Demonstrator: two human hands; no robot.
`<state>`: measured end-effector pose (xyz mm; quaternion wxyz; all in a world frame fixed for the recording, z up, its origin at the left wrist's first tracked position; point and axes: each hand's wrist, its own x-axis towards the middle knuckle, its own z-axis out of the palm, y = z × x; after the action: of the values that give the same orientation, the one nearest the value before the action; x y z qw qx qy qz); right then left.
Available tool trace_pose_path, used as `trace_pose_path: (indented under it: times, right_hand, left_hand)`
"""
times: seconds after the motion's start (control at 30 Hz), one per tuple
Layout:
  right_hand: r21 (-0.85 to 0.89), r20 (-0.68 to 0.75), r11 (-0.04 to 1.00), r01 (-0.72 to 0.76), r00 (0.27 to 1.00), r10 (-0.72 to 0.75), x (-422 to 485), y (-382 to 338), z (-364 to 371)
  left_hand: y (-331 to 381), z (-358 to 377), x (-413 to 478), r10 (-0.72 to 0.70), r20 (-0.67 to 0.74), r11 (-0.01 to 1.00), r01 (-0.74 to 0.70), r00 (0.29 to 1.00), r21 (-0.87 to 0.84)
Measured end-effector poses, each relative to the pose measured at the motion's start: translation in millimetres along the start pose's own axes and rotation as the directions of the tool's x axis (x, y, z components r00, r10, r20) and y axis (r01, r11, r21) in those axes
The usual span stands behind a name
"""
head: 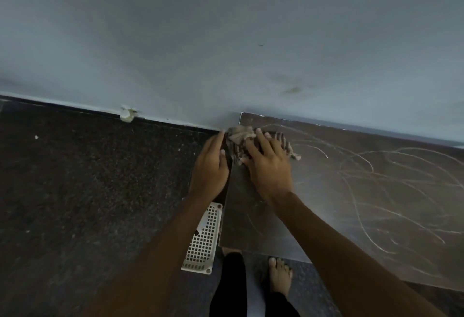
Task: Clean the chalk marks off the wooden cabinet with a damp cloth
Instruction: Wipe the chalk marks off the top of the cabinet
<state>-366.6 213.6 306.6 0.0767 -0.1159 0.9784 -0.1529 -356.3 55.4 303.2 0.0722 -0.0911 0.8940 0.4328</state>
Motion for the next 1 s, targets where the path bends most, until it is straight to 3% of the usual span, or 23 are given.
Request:
trace_pose_path:
  times: [0.23, 0.37, 0.5, 0.6, 0.83, 1.0]
  right_hand:
    - [-0.081, 0.072, 0.969, 0.232, 0.971, -0.227, -61, 26, -2]
    - [-0.062, 0.082, 0.998, 0.030, 0.996, -0.025, -23, 38, -13]
    - [0.004, -0.030, 0.990, -0.143, 0.989, 0.143, 41, 18, -14]
    - [0.011, 0.006, 0.984, -0.179, 0.984, 0.179, 51, -2, -12]
    - [0.003, 0.120, 0.992, 0.129, 0.984, -0.129, -27, 2, 0]
    - [-0.034, 0.087, 0.999, 0.020, 0.996, -0.017, -53, 44, -9]
  left_hand:
    - [23, -17, 47, 0.201, 0.287, 0.938, -0.268, 0.937, 0.220]
    - [26, -24, 66, 0.212, 0.440, 0.860, -0.380, 0.873, 0.340]
    - [22, -29, 68, 0.308, 0.378, 0.814, -0.447, 0.873, 0.371]
    - [18, -31, 67, 0.365, 0.349, 0.787, -0.486, 0.863, 0.379]
    - [16, -18, 70, 0.386, 0.431, 0.727, -0.557, 0.816, 0.403]
    - [28, -12, 74, 0.354, 0.469, 0.727, -0.553, 0.809, 0.406]
